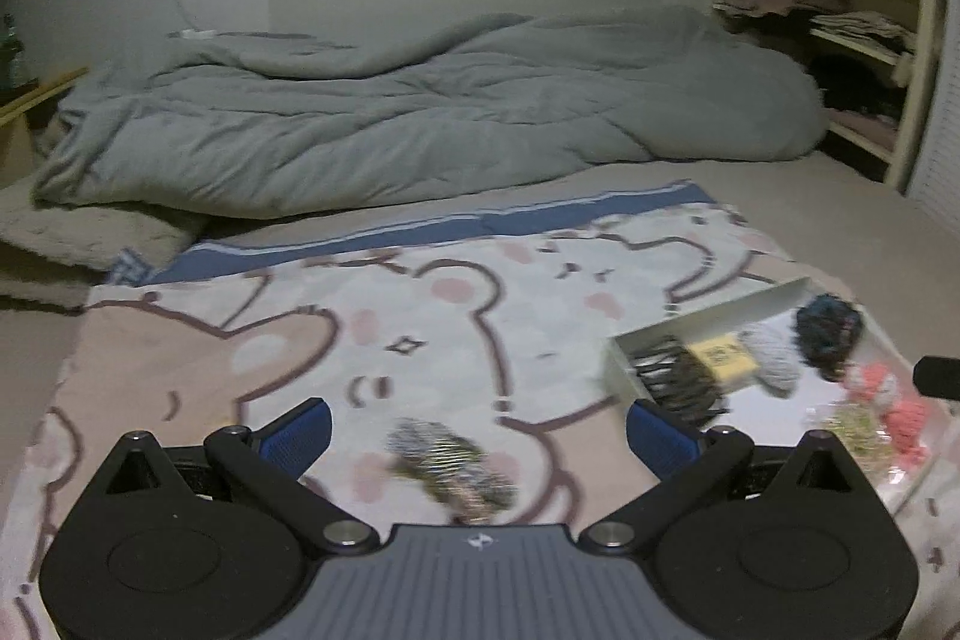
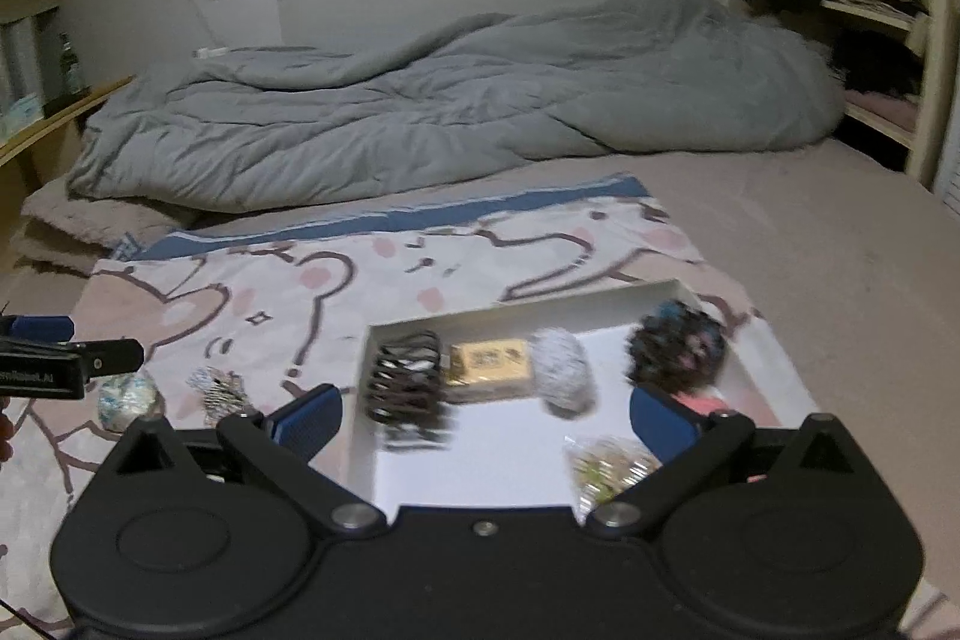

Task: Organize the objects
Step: 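Withdraw both tools from the box toward the floral pouch and keychain, then grasp the floral drawstring pouch with the left tool while the right tool grasps the tasseled keychain, then carry the floral pouch and tasseled keychain over the white box with both tools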

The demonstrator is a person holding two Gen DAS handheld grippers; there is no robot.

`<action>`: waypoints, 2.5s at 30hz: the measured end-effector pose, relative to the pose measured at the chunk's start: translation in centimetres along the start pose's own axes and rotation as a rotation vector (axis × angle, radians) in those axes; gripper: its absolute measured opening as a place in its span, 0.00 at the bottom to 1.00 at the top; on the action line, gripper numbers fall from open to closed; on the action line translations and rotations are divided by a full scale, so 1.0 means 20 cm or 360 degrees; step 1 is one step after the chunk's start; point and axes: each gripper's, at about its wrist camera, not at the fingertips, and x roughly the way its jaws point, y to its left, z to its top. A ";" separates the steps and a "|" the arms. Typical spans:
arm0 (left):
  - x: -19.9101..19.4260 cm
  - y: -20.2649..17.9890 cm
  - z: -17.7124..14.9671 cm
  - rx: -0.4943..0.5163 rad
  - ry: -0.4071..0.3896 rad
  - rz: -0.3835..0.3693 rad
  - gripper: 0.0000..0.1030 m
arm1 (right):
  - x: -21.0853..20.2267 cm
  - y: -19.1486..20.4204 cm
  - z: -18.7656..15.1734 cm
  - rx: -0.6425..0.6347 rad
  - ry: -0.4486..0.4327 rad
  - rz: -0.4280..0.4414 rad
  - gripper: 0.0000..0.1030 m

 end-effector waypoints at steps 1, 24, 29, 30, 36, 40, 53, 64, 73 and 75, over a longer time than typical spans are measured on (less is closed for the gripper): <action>0.00 0.03 0.00 -0.0014 0.0003 0.0014 1.00 | 0.01 0.02 0.01 -0.0012 -0.0001 0.0014 1.00; 0.37 0.71 -0.01 -0.0388 0.0316 0.0382 1.00 | 0.62 0.80 0.13 -0.0481 0.0179 0.0505 1.00; 0.58 0.74 -0.08 -0.0412 0.0464 0.0366 1.00 | 0.77 0.92 0.07 -0.0580 0.0267 0.0552 0.92; 0.61 0.75 -0.10 -0.0433 0.0484 0.0342 1.00 | 0.80 0.93 0.05 -0.0583 0.0295 0.0566 0.90; 0.75 0.78 -0.16 -0.0488 0.0569 0.0329 1.00 | 0.96 0.99 -0.03 -0.0616 0.0417 0.0582 0.85; 0.83 0.81 -0.19 -0.0542 0.0603 0.0341 1.00 | 1.06 1.01 -0.06 -0.0587 0.0471 0.0587 0.84; 0.90 0.85 -0.28 -0.0614 0.0704 0.0340 0.88 | 1.25 1.06 -0.14 -0.0530 0.0592 0.0559 0.56; 0.76 0.81 -0.23 -0.0594 0.0624 0.0288 0.82 | 1.15 1.05 -0.10 -0.0528 0.0494 0.0562 0.48; 0.49 0.69 -0.11 -0.0463 0.0408 0.0248 0.82 | 0.98 0.95 0.04 -0.0381 0.0379 0.0536 0.48; 0.43 0.66 -0.09 -0.0448 0.0368 0.0232 0.82 | 0.93 0.93 0.07 -0.0360 0.0351 0.0536 0.48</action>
